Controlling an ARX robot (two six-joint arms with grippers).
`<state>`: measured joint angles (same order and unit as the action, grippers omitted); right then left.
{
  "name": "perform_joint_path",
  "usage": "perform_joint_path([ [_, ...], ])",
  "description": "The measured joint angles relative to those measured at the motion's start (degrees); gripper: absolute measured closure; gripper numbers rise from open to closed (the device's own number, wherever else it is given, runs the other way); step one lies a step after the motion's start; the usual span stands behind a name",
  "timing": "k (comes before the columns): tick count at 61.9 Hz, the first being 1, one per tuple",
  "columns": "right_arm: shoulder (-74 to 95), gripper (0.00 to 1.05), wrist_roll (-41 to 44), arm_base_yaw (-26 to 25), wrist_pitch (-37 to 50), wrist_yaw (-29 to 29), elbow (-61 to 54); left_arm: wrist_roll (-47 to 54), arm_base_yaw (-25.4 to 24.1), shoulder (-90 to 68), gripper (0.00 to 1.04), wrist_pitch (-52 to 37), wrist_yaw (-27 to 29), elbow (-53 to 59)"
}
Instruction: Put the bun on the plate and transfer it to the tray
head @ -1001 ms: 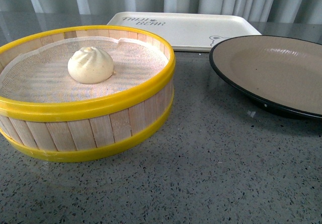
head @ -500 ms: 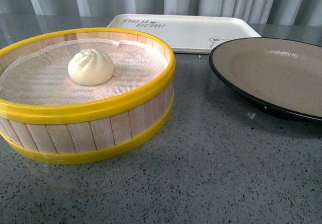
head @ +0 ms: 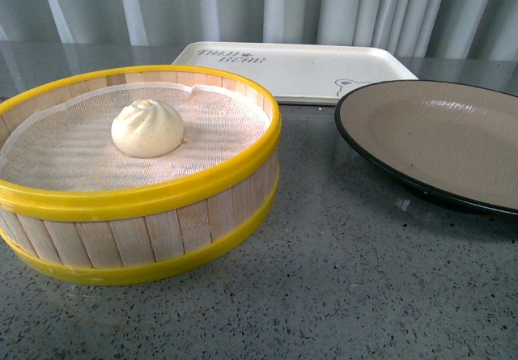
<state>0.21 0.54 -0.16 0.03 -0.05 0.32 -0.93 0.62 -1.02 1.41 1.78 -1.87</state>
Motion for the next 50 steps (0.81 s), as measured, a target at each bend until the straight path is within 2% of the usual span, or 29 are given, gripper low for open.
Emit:
perform_joint_path([
  [5,0.0,0.09,0.0,0.0,0.0,0.0,0.0,-7.4,0.4,-8.8,0.07,15.3,10.5,-5.9],
  [11,0.0,0.09,0.0,0.0,0.0,0.0,0.0,-10.5,-2.9,-14.1,0.07,21.3,12.3,-7.2],
  [19,0.0,0.09,0.0,0.0,0.0,0.0,0.0,-12.9,-7.0,-14.2,0.07,19.8,11.5,-7.7],
  [26,0.0,0.09,0.0,0.0,0.0,0.0,0.0,-13.8,-7.3,-15.8,0.07,17.3,12.3,-7.8],
  [40,0.0,0.09,0.0,0.0,0.0,0.0,0.0,-13.6,0.3,-27.1,0.07,6.5,15.0,-13.9],
  [50,0.0,0.09,0.0,0.0,0.0,0.0,0.0,-11.6,5.0,-40.0,0.07,-0.9,14.5,-24.4],
])
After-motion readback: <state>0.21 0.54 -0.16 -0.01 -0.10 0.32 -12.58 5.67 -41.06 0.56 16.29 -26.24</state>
